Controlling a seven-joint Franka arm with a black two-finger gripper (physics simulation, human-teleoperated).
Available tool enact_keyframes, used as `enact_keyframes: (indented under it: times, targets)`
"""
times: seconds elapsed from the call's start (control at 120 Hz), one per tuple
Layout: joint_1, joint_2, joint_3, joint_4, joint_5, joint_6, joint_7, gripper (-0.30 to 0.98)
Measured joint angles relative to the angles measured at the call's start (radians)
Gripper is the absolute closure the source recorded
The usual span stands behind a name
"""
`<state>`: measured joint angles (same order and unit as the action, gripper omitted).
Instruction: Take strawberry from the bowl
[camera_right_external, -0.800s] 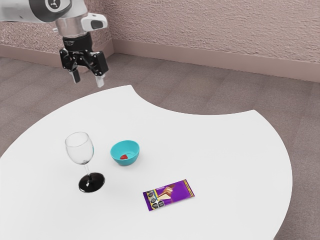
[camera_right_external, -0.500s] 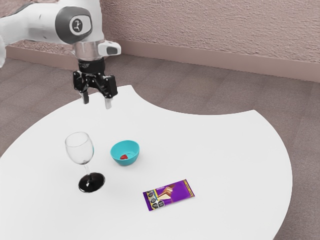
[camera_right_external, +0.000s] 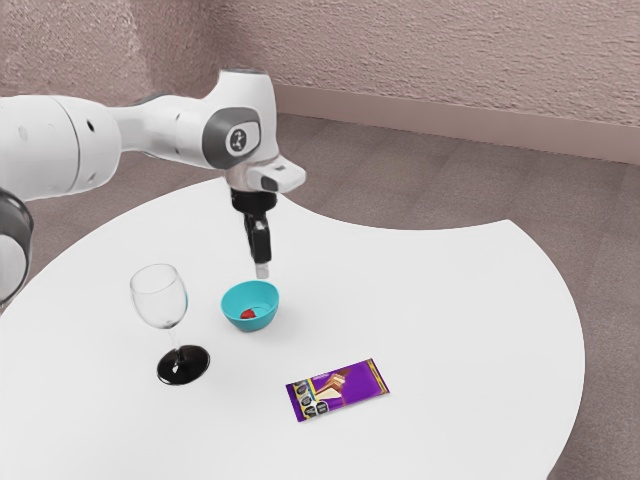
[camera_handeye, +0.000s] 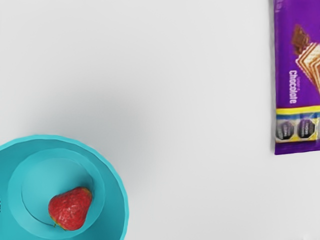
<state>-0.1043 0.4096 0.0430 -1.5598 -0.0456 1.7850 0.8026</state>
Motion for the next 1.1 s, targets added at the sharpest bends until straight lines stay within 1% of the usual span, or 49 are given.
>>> enact_keyframes:
  times: [0.092,0.217,0.325,0.458,0.567,0.725,0.908,1.1]
  targets:
    - [0.002,0.024,0.001,-0.01,0.0,0.045,0.132,0.14]
    - [0.015,0.019,0.007,-0.097,0.003,0.126,0.283,0.21]
    - [0.035,0.038,0.007,-0.11,0.006,0.2,0.391,0.27]
    - [0.07,0.075,0.009,-0.116,0.003,0.275,0.5,0.3]
    - [0.091,0.083,0.009,-0.15,0.0,0.311,0.571,0.32]
    - [0.095,0.108,0.008,-0.156,-0.013,0.338,0.655,0.34]
    - [0.095,0.112,0.005,-0.154,-0.009,0.335,0.732,0.38]
    - [0.094,0.118,-0.013,-0.148,-0.003,0.316,0.796,0.39]
